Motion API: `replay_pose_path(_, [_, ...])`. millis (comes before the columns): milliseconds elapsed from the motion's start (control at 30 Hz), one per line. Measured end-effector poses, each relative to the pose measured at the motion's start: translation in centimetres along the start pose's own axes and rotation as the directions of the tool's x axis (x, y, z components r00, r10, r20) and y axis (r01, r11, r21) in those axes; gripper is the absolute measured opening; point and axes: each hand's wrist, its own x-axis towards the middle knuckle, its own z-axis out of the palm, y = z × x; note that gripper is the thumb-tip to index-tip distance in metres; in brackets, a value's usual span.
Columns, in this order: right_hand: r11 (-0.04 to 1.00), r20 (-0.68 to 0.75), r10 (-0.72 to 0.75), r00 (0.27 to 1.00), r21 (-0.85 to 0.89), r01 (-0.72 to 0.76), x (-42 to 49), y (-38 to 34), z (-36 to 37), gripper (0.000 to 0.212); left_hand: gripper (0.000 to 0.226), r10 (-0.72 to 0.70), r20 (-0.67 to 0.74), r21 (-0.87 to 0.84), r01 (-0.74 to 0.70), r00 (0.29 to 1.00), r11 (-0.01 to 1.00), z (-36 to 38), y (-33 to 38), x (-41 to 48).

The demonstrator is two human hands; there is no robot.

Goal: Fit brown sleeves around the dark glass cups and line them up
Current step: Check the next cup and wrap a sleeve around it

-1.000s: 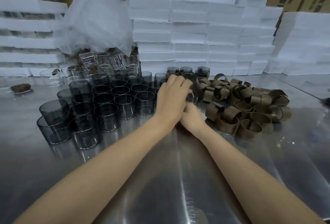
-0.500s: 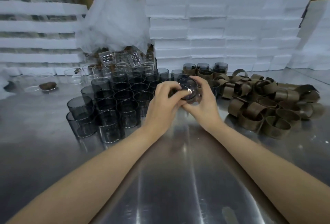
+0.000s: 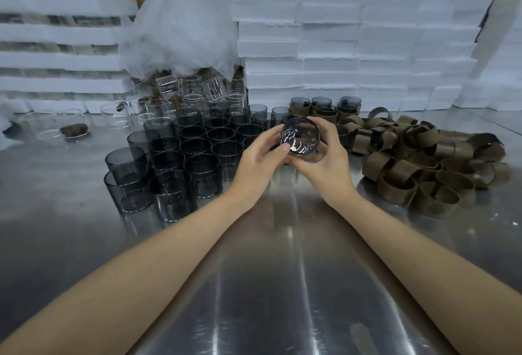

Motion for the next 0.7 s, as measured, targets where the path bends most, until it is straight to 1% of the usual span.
replay_pose_path(200, [1.000, 0.025, 0.001, 1.000, -0.001, -0.001, 0.0, 0.2, -0.1, 0.074, 0.028, -0.018, -0.052, -0.090, 0.013, 0.999, 0.996, 0.2, -0.1, 0.1])
replay_pose_path(267, [1.000, 0.044, -0.008, 0.999, -0.019, 0.008, 0.0, 0.2, -0.3, 0.075, 0.022, -0.037, -0.068, -0.131, 0.028, 0.997, 0.991, 0.2, -0.3, 0.2])
replay_pose_path(433, [0.998, 0.106, -0.028, 0.994, -0.047, 0.033, -0.1, 0.1, -0.6, 0.074, 0.007, -0.058, -0.068, -0.141, 0.048, 0.996, 0.989, 0.0, -0.3, 0.3])
replay_pose_path(533, [0.997, 0.150, -0.053, 0.987, -0.052, 0.062, -0.1, -0.1, -0.9, 0.070, 0.007, -0.064, -0.067, -0.141, 0.054, 0.996, 0.989, -0.2, -0.1, 0.3])
replay_pose_path(700, [0.983, 0.208, -0.144, 0.967, -0.080, 0.163, -0.2, -0.4, -1.2, 0.065, 0.009, -0.086, -0.056, -0.146, 0.077, 0.995, 0.986, -0.5, -0.3, 0.4])
